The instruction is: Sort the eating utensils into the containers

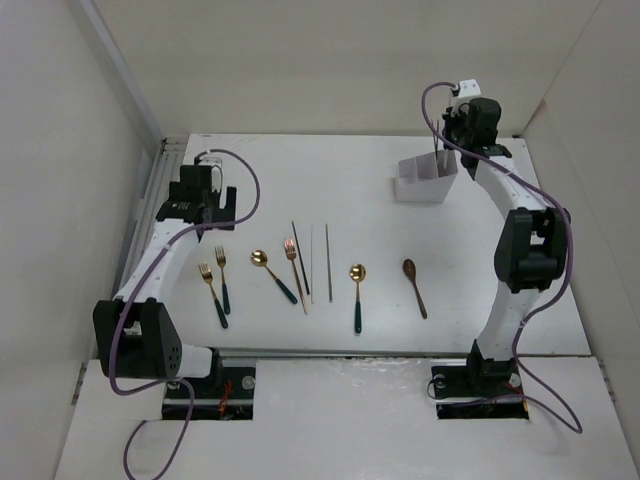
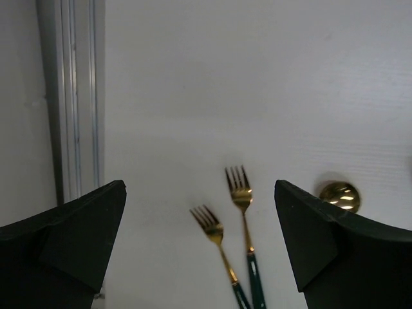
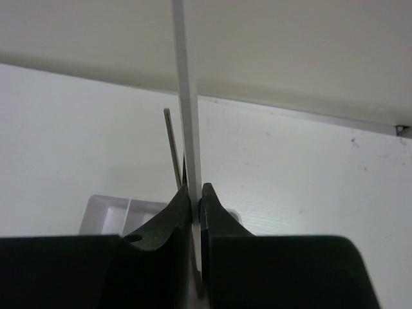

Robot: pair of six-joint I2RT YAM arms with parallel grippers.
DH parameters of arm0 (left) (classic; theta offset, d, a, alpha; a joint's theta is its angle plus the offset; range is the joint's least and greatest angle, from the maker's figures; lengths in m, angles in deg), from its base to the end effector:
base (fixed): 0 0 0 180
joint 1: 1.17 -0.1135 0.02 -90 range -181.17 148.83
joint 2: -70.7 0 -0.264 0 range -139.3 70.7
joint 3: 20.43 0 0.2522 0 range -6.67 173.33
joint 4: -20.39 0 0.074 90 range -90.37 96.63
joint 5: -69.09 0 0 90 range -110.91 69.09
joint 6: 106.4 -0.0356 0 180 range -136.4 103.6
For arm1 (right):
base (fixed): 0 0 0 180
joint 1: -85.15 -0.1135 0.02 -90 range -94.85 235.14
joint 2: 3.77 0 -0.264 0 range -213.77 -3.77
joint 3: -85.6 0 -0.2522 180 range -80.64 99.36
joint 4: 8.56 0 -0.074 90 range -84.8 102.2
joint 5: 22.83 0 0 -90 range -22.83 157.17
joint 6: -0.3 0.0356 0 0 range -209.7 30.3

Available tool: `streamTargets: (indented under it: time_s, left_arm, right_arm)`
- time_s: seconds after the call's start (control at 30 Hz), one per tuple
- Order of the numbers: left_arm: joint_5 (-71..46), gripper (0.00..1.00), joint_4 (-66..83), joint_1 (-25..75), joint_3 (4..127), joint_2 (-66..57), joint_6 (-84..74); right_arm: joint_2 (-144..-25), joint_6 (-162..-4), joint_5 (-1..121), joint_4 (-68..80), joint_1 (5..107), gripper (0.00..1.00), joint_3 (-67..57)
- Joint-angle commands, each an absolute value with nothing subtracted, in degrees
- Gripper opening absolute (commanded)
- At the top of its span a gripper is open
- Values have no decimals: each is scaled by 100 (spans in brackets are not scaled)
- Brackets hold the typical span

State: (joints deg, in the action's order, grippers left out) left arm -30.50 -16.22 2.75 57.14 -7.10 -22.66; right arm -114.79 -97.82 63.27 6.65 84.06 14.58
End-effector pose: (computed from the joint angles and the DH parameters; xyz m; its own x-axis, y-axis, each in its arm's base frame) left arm 0.3034 -0.0148 0.3051 -0.6018 0.1490 -0.7846 0.0000 0.9824 0.1866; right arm 0.4712 0.0114 0.3185 -0.2817 -0.1463 -0.9483 -0.1250 0.9855 -0.1149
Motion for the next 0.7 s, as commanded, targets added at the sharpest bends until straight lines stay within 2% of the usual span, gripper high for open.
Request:
streamTargets:
  time_s: [0.0, 0.13, 0.17, 0.27, 0.33, 0.37, 0.67]
  left_arm:
    - [-3796, 100, -2043, 191, 5284, -428, -2904]
    - [-3298, 98, -2105, 7, 4730, -173, -3264]
    - [-3226, 97, -2105, 6, 4642, -120, -3318]
    - [-3112, 92, -2254, 6, 4457, -50, -3371]
    - [-3111, 88, -2473, -47, 4352, -50, -3442]
    - [-3111, 88, -2579, -47, 4282, -50, -3502]
    - [-3049, 84, -2703, -47, 3922, -155, -3503]
  right_arm:
    - [-11566, -9901, 6383, 678, 8470, 0, 1754]
    - [-11645, -9648, 6225, 678, 8471, 0, 1518]
    - [-11645, -9586, 6225, 678, 8471, 8, 1456]
    - [-11584, -9524, 6084, 678, 8471, 19, 1289]
    - [-11522, -9524, 6084, 678, 8471, 31, 1200]
    - [-11461, -9524, 6084, 678, 8471, 45, 1139]
    - [-10881, -9524, 6277, 678, 8409, 57, 928]
